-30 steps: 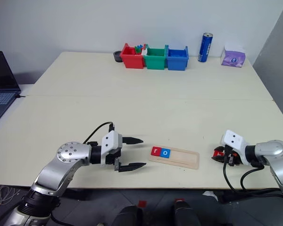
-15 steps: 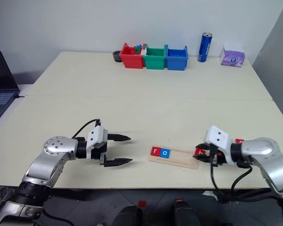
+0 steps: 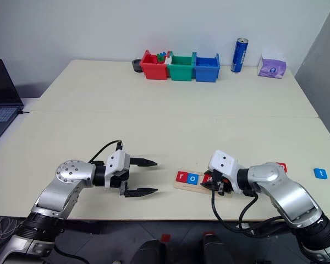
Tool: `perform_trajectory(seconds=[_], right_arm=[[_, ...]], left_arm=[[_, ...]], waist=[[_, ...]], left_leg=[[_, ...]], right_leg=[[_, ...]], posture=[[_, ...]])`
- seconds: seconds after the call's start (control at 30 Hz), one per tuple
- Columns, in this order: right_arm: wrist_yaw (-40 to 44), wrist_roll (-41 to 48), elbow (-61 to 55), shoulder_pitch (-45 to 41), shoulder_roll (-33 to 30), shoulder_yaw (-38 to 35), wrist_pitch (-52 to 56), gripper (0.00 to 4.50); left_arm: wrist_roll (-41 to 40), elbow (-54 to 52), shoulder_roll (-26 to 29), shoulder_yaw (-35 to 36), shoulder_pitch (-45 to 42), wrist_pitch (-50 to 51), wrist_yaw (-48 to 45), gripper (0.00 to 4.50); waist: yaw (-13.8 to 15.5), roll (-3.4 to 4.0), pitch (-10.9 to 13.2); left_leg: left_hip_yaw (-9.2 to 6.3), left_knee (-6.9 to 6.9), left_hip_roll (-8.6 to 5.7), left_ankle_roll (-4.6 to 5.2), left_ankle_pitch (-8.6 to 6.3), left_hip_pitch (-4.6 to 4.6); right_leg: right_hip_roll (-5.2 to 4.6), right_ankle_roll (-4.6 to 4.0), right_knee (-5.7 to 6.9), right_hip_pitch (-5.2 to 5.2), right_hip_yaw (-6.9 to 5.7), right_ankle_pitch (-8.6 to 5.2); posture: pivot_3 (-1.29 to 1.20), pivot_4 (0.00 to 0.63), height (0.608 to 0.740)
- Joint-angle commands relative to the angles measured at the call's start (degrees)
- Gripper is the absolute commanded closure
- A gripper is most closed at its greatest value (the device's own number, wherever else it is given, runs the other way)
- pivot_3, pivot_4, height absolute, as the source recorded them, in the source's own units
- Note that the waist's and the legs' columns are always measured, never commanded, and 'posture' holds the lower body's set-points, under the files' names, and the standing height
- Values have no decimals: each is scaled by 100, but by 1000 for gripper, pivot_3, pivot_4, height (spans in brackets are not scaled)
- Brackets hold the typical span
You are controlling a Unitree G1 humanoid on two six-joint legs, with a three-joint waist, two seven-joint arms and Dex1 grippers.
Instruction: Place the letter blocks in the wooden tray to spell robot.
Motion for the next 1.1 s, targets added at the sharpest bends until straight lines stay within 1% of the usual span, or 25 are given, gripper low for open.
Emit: perform_trajectory(seconds=[0.03,0.27,0.5,0.57,0.6,0.8,0.93,1.07,1.1], right_arm=[[-50,-78,23,-177,75,69,-19,3094],[-6,-212,347,-337,205,222,-122,3094],[43,-190,391,-387,215,260,-119,3094],[32,-178,395,-403,238,260,-105,2377],[21,-172,383,-410,249,251,-91,2158],[-22,-80,218,-437,260,72,36,16],[-154,278,-214,-335,249,-556,345,16],[-98,806,-985,284,30,-1322,693,16],[-122,950,-1230,606,-5,-1574,794,16]], left_arm=[[-13,-303,-28,-31,6,34,74,0],[28,-453,-56,-117,-66,120,169,0],[36,-534,-43,-136,-78,159,229,0],[42,-538,-41,-140,-78,156,240,0],[43,-549,-41,-142,-76,160,246,0],[83,-478,-82,-162,-86,108,266,0],[110,-452,-104,-152,-39,59,276,0],[128,-458,-113,-127,30,19,282,0],[134,-454,-120,-128,44,9,286,0]], waist=[[-1,0,0],[-1,0,0],[-1,0,0],[-1,0,0],[-1,0,0],[-2,0,0],[0,0,0],[25,0,0],[27,-1,-1]], left_leg=[[0,0,0,0,0,0],[0,0,0,0,0,0],[-3,0,0,0,0,0],[-3,0,0,0,0,0],[-2,0,0,0,0,0],[-3,0,0,0,0,0],[-4,0,0,0,0,0],[-7,-1,0,0,0,-6],[-10,-1,-1,0,0,-10]], right_leg=[[0,0,0,0,0,0],[0,0,0,0,-1,0],[0,0,1,0,-1,0],[0,0,1,0,-2,0],[0,0,1,0,-2,0],[0,0,0,0,-2,0],[0,0,1,0,-2,0],[0,0,-1,0,-5,0],[-2,0,-3,0,-6,0]], posture=[[0,150,740],[0,150,740],[0,150,740],[0,150,740],[0,150,740],[0,150,740],[0,150,740],[0,150,740],[0,150,740]])
